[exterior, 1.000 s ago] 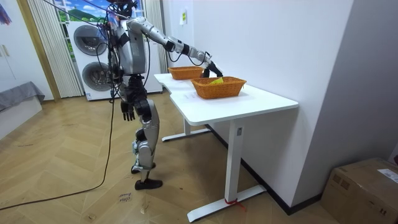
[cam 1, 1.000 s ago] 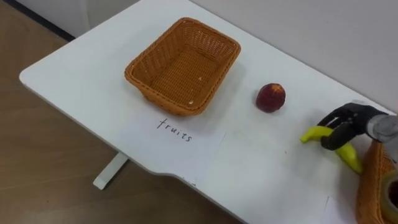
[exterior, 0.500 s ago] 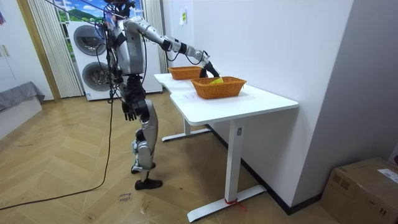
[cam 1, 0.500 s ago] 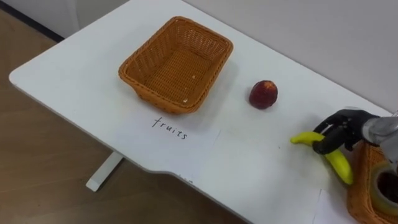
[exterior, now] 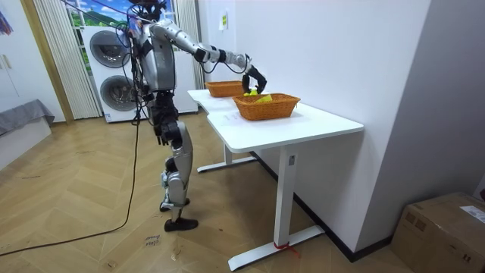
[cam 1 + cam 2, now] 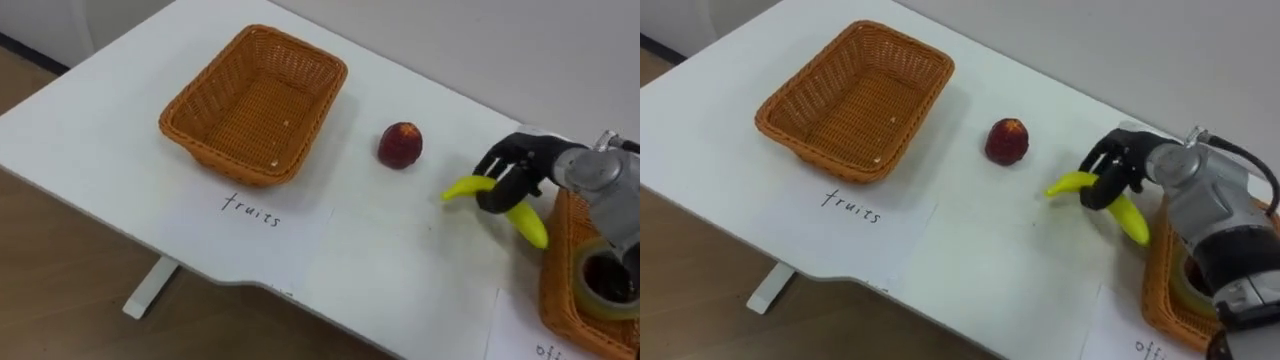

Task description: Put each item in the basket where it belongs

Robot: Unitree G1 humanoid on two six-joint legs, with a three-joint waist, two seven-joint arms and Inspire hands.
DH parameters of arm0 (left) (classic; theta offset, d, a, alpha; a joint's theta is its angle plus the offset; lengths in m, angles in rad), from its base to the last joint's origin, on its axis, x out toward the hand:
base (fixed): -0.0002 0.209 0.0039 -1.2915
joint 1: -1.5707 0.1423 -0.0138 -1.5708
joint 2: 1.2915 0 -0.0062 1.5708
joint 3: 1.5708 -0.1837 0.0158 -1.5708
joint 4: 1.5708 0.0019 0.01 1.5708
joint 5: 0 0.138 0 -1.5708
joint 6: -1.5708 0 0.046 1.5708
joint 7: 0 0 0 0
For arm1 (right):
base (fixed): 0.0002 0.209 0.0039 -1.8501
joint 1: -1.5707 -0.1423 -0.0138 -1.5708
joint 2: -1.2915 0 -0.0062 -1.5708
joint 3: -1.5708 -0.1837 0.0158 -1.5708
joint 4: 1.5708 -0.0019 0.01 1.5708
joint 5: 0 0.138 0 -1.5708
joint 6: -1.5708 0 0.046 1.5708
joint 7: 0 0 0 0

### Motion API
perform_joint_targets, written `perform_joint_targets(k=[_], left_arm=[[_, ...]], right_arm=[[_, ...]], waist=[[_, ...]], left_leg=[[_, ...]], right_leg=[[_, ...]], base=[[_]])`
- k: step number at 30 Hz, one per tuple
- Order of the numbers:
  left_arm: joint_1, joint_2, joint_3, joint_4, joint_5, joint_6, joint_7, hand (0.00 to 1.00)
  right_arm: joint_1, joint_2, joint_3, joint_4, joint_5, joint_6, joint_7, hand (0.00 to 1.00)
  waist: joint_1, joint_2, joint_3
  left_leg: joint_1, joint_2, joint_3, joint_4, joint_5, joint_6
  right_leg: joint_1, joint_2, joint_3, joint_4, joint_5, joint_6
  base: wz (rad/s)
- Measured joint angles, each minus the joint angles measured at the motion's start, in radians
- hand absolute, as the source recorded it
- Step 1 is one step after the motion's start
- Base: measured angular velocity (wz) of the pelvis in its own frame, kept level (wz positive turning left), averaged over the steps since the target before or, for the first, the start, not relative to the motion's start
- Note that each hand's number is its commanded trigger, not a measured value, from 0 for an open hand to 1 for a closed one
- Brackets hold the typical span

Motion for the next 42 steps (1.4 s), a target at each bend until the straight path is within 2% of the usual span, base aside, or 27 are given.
perform_joint_targets(k=[4,6,7,8,14,19,24,26,30,36,42], left_arm=[[0.029,-0.011,0.004,-0.014,0.000,-0.002,0.020,0.00],[0.039,-0.016,0.004,-0.015,0.000,-0.002,0.021,0.00],[0.039,-0.018,0.006,-0.015,-0.001,-0.002,0.021,0.00],[0.042,-0.019,0.010,-0.015,-0.001,-0.002,0.021,0.00],[0.079,-0.042,0.021,-0.033,0.000,-0.002,0.040,0.00],[0.104,-0.052,0.020,-0.047,0.000,-0.001,0.059,0.00],[0.119,-0.056,0.013,-0.103,0.000,-0.001,0.063,0.00],[0.131,-0.059,0.013,-0.135,0.000,-0.002,0.064,0.00],[0.139,-0.066,0.002,-0.177,0.006,-0.001,0.070,0.00],[0.132,-0.073,-0.033,-0.186,0.080,-0.002,0.103,0.00],[0.141,-0.073,-0.036,-0.186,0.111,-0.011,0.117,0.00]], right_arm=[[0.001,0.000,-0.019,-0.146,-0.006,-0.008,-0.012,1.00],[0.001,0.000,-0.025,-0.185,-0.006,-0.015,-0.023,1.00],[0.001,0.000,-0.031,-0.203,-0.006,-0.021,-0.031,1.00],[0.001,0.000,-0.038,-0.217,-0.006,-0.022,-0.034,1.00],[0.001,0.007,-0.098,-0.341,-0.029,-0.026,-0.079,1.00],[0.001,0.036,-0.104,-0.418,-0.038,-0.043,-0.120,1.00],[0.002,0.056,-0.094,-0.476,-0.039,-0.054,-0.186,1.00],[0.002,0.079,-0.093,-0.485,-0.040,-0.065,-0.214,1.00],[0.002,0.119,-0.087,-0.485,-0.041,-0.075,-0.266,1.00],[0.001,0.166,-0.035,-0.480,-0.078,-0.090,-0.291,1.00],[0.001,0.167,-0.012,-0.433,-0.081,-0.132,-0.337,1.00]], waist=[[-0.022,0.003,-0.0082],[-0.025,0.005,-0.0098],[-0.028,0.007,-0.0144],[-0.028,0.007,-0.0153],[-0.029,0.023,-0.0123],[-0.034,0.028,-0.0089],[-0.017,0.029,-0.0082],[-0.013,0.029,-0.0082],[0.005,0.029,-0.0077],[0.037,0.027,-0.0063],[0.080,0.022,-0.0027]], left_leg=[[0.029,0.000,0.000,-0.009,0.000,0.000],[0.035,0.000,0.000,-0.016,0.000,0.000],[0.036,0.000,-0.001,-0.020,0.000,0.000],[0.037,0.000,-0.001,-0.020,0.000,0.000],[0.052,-0.001,-0.002,-0.020,0.001,-0.001],[0.048,-0.001,-0.004,-0.018,0.003,-0.003],[0.047,-0.001,-0.012,-0.020,0.004,-0.003],[0.047,-0.001,-0.013,-0.020,0.004,-0.003],[0.047,-0.003,-0.033,-0.022,0.004,-0.003],[0.047,-0.006,-0.064,-0.037,0.012,-0.007],[0.042,-0.010,-0.101,-0.040,0.015,-0.009]], right_leg=[[0.028,0.000,-0.001,-0.001,0.000,0.000],[0.036,0.000,-0.004,-0.001,0.000,0.000],[0.037,-0.001,-0.004,-0.001,0.000,0.000],[0.038,-0.001,-0.004,-0.001,0.000,0.000],[0.055,-0.001,-0.004,-0.001,0.000,0.001],[0.053,-0.001,-0.006,-0.001,0.000,0.000],[0.053,0.000,-0.007,0.000,0.000,0.000],[0.053,0.000,-0.010,0.000,0.000,0.000],[0.059,-0.001,-0.035,0.000,-0.001,0.001],[0.063,-0.003,-0.075,-0.001,-0.002,0.002],[0.065,-0.003,-0.087,-0.002,-0.004,0.006]], base=[[0.02],[0.02],[0.00],[0.00],[0.00],[0.00],[0.03],[0.06],[0.11],[0.15],[0.19]])
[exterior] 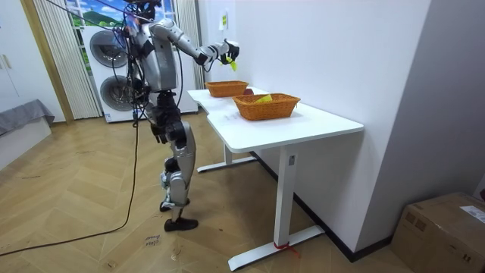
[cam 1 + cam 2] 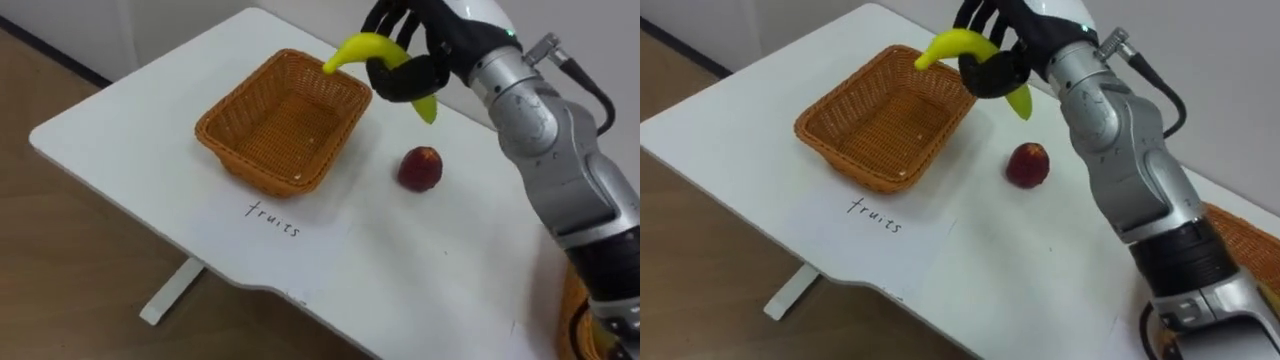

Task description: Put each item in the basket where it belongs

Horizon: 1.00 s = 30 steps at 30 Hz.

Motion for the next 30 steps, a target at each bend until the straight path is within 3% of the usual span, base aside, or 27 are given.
perform_joint_targets(k=[5,10,13,20,30], left_arm=[[-0.001,-0.001,-0.011,-0.001,0.008,-0.003,-0.033,0.00],[-0.004,0.002,-0.010,-0.002,0.008,-0.013,-0.058,0.00],[0.002,0.003,-0.021,-0.002,0.009,-0.016,-0.069,0.00],[0.001,0.004,-0.032,-0.002,0.009,-0.021,-0.107,0.00],[-0.007,0.015,-0.032,-0.002,0.018,-0.041,-0.110,0.00]], right_arm=[[-0.002,0.010,0.056,0.041,0.007,-0.024,-0.026,1.00],[-0.002,0.059,0.081,0.063,-0.001,-0.026,-0.035,1.00],[-0.006,0.065,0.104,0.064,-0.027,-0.029,-0.048,1.00],[-0.056,0.078,0.151,0.070,-0.040,-0.055,-0.088,1.00],[-0.056,0.080,0.182,0.069,-0.043,-0.087,-0.120,1.00]], waist=[[0.035,-0.004,0.0041],[0.054,-0.026,0.0076],[0.064,-0.033,0.0077],[0.065,-0.035,0.0084],[0.066,-0.033,0.0097]], left_leg=[[0.000,-0.002,-0.009,-0.007,0.001,0.001],[-0.012,-0.011,-0.018,-0.012,0.004,0.004],[-0.014,-0.013,-0.025,-0.009,0.004,0.005],[-0.018,-0.014,-0.027,-0.009,0.005,0.006],[-0.017,-0.015,-0.023,-0.010,0.005,0.007]], right_leg=[[-0.001,-0.001,0.000,-0.002,-0.001,0.001],[0.000,-0.006,-0.002,-0.014,-0.006,0.010],[0.000,-0.008,-0.005,-0.015,-0.007,0.010],[-0.004,-0.008,-0.006,-0.016,-0.007,0.011],[-0.003,-0.010,-0.013,-0.016,-0.007,0.011]], base=[[0.05],[0.06],[0.07],[0.03],[0.00]])
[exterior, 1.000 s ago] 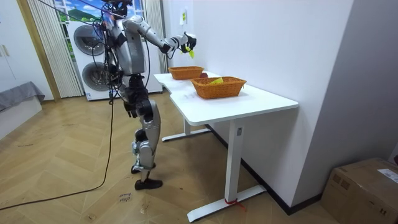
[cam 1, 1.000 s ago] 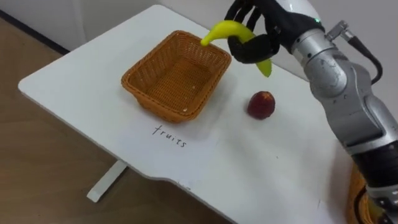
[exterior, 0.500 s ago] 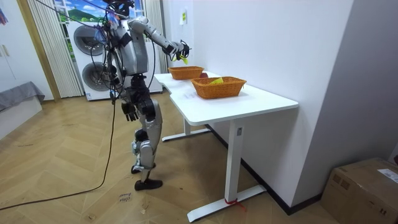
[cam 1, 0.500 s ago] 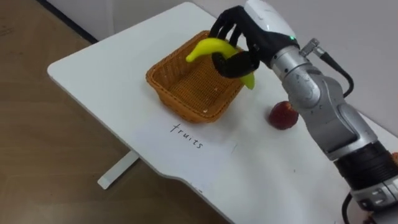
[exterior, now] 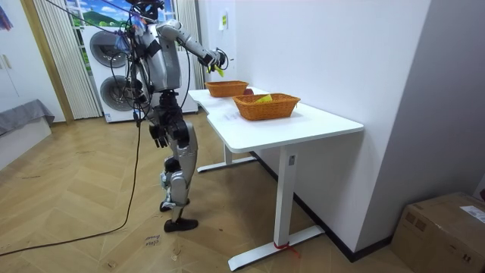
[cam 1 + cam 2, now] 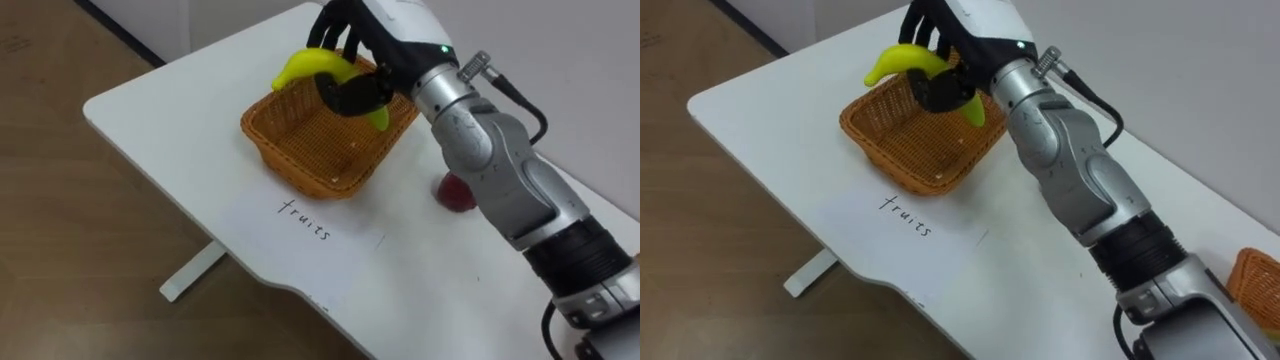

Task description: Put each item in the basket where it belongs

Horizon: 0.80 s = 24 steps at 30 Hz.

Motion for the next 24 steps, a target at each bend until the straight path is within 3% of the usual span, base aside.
perform_joint_targets(k=[6,14,15,16,17,18,24], left_arm=[[0.001,0.008,0.000,0.000,0.011,0.000,-0.001,0.00],[0.000,0.008,0.000,0.000,0.027,-0.001,-0.001,0.00],[0.000,0.008,0.000,0.000,0.028,-0.001,-0.001,0.00],[0.001,0.008,0.000,0.000,0.030,-0.001,-0.001,0.00],[0.001,0.008,0.000,0.000,0.032,-0.001,-0.001,0.00],[0.001,0.008,0.000,-0.001,0.037,-0.001,-0.001,0.00],[0.001,0.008,-0.001,-0.003,0.059,-0.001,-0.001,0.00]], right_arm=[[0.000,0.032,0.013,-0.001,-0.030,-0.003,0.000,1.00],[0.000,0.035,0.013,0.000,-0.028,-0.026,0.000,0.98],[0.000,0.035,0.013,0.000,-0.028,-0.030,0.000,0.69],[0.001,0.035,0.013,0.000,-0.028,-0.032,0.000,0.48],[0.001,0.035,0.013,0.000,-0.028,-0.032,0.000,0.04],[0.003,0.035,0.013,0.000,-0.028,-0.032,0.000,0.00],[0.004,0.035,0.015,0.005,-0.028,-0.037,0.000,0.00]], waist=[[0.001,0.001,0.0006],[0.001,0.002,0.0011],[0.001,0.002,0.0013],[0.000,0.002,0.0016],[0.000,0.003,0.0018],[0.000,0.003,0.0021],[-0.002,0.005,0.0033]], left_leg=[[-0.001,0.000,-0.001,0.000,0.000,0.000],[-0.001,-0.001,-0.002,0.001,0.000,0.000],[-0.001,-0.001,-0.002,0.001,0.000,0.000],[-0.001,-0.001,-0.002,0.001,0.000,0.000],[-0.001,-0.001,-0.002,0.001,0.000,0.000],[-0.001,-0.002,-0.002,0.001,0.000,0.000],[0.003,-0.002,-0.002,0.001,0.000,0.000]], right_leg=[[0.000,-0.001,-0.006,0.000,0.000,0.000],[0.001,-0.002,-0.016,0.000,-0.001,0.002],[0.001,-0.002,-0.016,0.000,-0.001,0.002],[0.001,-0.002,-0.017,0.000,-0.001,0.002],[0.001,-0.002,-0.018,-0.001,-0.001,0.002],[0.001,-0.003,-0.019,-0.001,-0.001,0.002],[0.001,-0.003,-0.020,-0.001,-0.001,0.002]], base=[[0.00],[0.00],[0.00],[0.00],[0.00],[0.00],[0.00]])
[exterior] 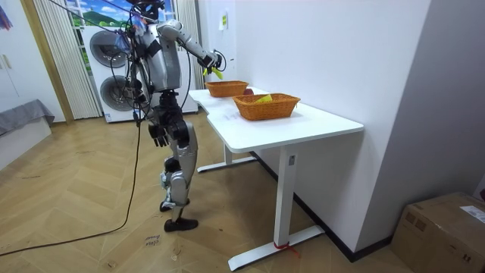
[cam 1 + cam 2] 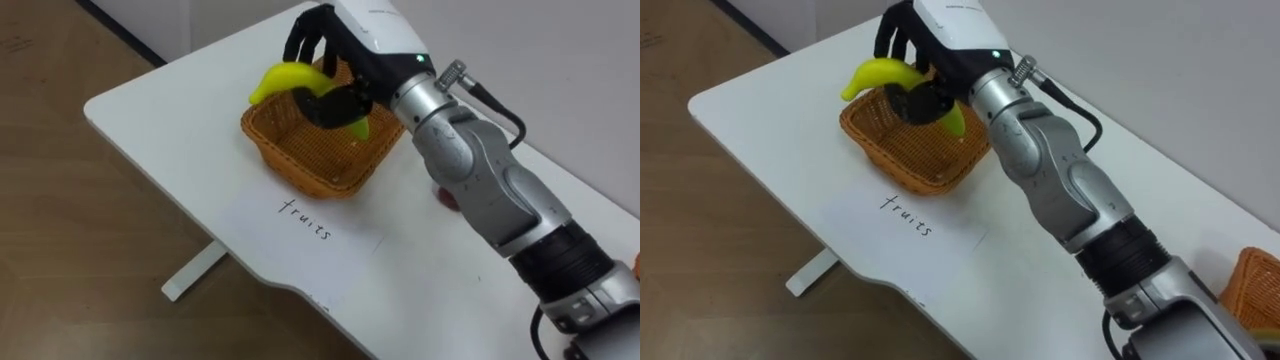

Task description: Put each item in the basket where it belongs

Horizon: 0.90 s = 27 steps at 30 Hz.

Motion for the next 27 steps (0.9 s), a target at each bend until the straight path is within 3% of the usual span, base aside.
perform_joint_targets(k=[10,27], left_arm=[[0.002,-0.007,0.000,0.000,0.000,-0.015,-0.017,0.00],[-0.002,-0.017,0.003,0.000,0.009,-0.015,-0.058,0.00]], right_arm=[[0.002,-0.003,0.000,0.041,-0.002,-0.019,0.000,0.00],[0.008,-0.005,0.000,0.073,-0.018,-0.005,0.009,0.00]], waist=[[0.000,0.008,0.0001],[0.001,0.019,-0.0011]], left_leg=[[0.004,0.000,0.001,0.000,0.000,0.001],[0.004,-0.004,0.003,0.000,0.001,0.001]], right_leg=[[0.003,0.000,0.007,-0.001,0.000,0.000],[0.009,0.000,0.009,-0.017,0.000,0.000]], base=[[0.00],[0.00]])
